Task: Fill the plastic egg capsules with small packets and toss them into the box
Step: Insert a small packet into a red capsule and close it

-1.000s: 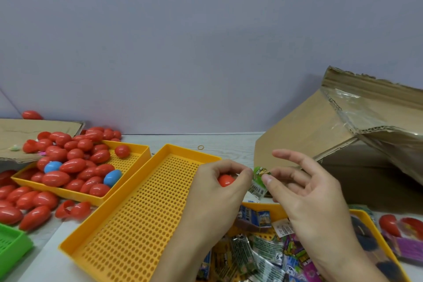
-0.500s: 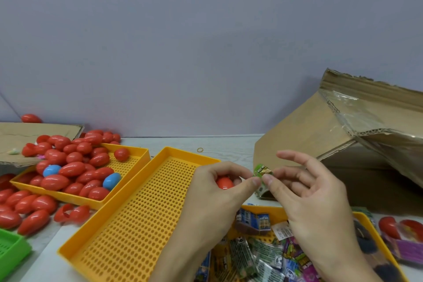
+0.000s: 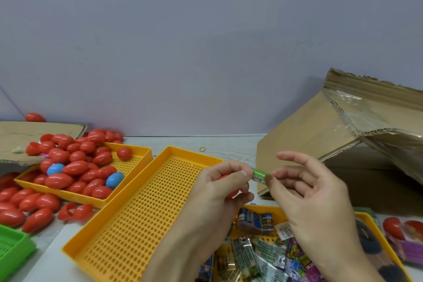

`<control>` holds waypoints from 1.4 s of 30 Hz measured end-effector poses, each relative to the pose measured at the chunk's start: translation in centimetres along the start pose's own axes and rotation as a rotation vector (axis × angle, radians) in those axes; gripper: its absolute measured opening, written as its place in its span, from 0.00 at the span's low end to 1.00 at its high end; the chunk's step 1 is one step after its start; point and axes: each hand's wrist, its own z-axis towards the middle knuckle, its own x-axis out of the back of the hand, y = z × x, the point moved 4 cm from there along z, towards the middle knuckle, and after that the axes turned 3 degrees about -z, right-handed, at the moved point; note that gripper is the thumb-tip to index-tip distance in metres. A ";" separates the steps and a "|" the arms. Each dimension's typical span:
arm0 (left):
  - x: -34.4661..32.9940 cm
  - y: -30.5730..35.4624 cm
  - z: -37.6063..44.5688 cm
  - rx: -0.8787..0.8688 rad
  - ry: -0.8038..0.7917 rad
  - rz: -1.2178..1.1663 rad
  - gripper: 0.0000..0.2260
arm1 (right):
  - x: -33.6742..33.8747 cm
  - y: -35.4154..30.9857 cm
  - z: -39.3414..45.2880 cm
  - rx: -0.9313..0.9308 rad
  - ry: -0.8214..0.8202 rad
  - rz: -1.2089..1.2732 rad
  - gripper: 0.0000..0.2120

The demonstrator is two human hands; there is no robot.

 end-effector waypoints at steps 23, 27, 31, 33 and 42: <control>0.3 0.1 0.0 -0.009 -0.022 0.025 0.05 | -0.7 -0.2 0.0 -0.099 -0.257 0.314 0.18; 0.2 0.0 0.0 0.008 -0.056 0.050 0.05 | -1.1 -0.3 -0.1 -0.221 -0.296 0.462 0.17; 0.1 -0.2 0.0 0.028 -0.104 0.034 0.05 | -1.6 -0.2 -0.2 -0.291 -0.355 0.485 0.17; 0.0 -0.2 0.0 0.040 -0.122 -0.007 0.06 | -1.5 -0.2 -0.2 -0.305 -0.357 0.510 0.20; -0.2 0.0 -0.3 0.071 -0.159 -0.182 0.11 | -1.4 -0.4 -0.1 -0.342 -0.317 0.597 0.22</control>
